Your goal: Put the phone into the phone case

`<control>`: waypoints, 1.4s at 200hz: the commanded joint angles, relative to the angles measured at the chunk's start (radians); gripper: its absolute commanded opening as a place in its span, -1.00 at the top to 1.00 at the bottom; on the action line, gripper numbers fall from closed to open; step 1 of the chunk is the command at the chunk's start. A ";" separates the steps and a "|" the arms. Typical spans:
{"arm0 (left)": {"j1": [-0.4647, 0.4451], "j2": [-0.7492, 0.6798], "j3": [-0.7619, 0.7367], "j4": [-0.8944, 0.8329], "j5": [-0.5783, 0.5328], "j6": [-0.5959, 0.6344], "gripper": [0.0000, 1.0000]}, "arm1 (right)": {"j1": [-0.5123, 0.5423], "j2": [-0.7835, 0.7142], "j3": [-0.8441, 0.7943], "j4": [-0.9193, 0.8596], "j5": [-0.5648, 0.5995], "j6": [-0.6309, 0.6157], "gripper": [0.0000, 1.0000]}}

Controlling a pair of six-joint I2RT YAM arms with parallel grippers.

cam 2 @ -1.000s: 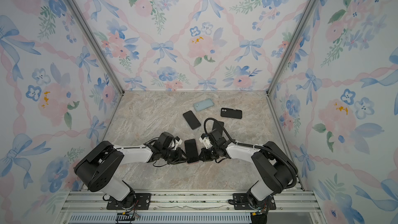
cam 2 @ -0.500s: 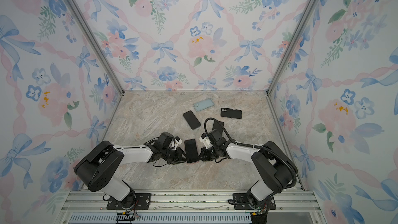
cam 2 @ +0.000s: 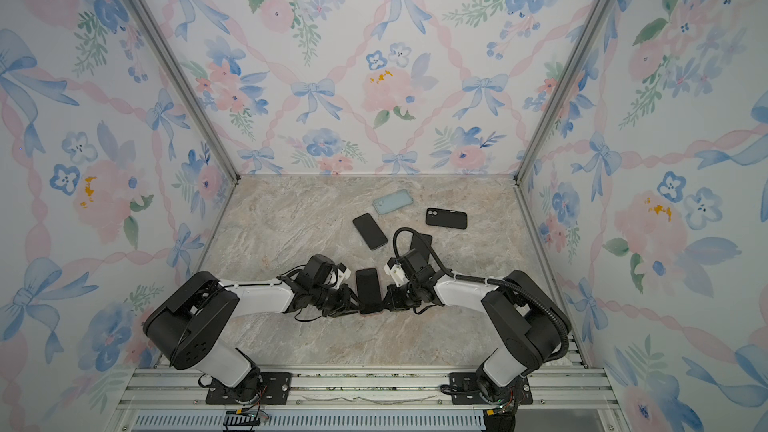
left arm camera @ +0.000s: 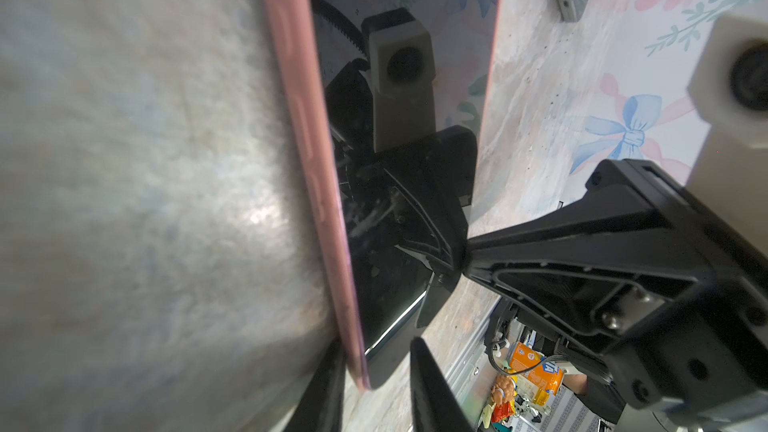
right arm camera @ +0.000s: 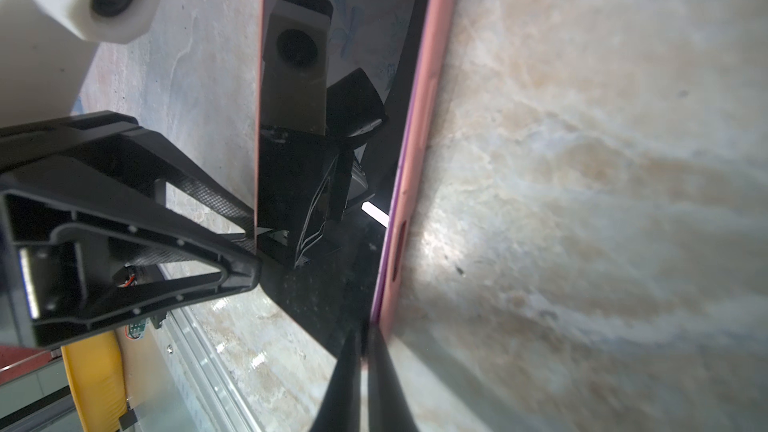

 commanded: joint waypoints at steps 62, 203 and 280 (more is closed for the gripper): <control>-0.030 0.000 0.076 -0.279 -0.074 0.024 0.34 | 0.050 -0.072 0.070 -0.178 0.197 0.026 0.47; -0.042 0.081 0.133 -0.281 -0.081 0.028 0.42 | 0.086 0.020 0.071 -0.097 0.158 0.057 0.28; -0.059 0.105 0.155 -0.280 -0.085 0.034 0.45 | 0.095 0.036 0.071 -0.089 0.154 0.058 0.45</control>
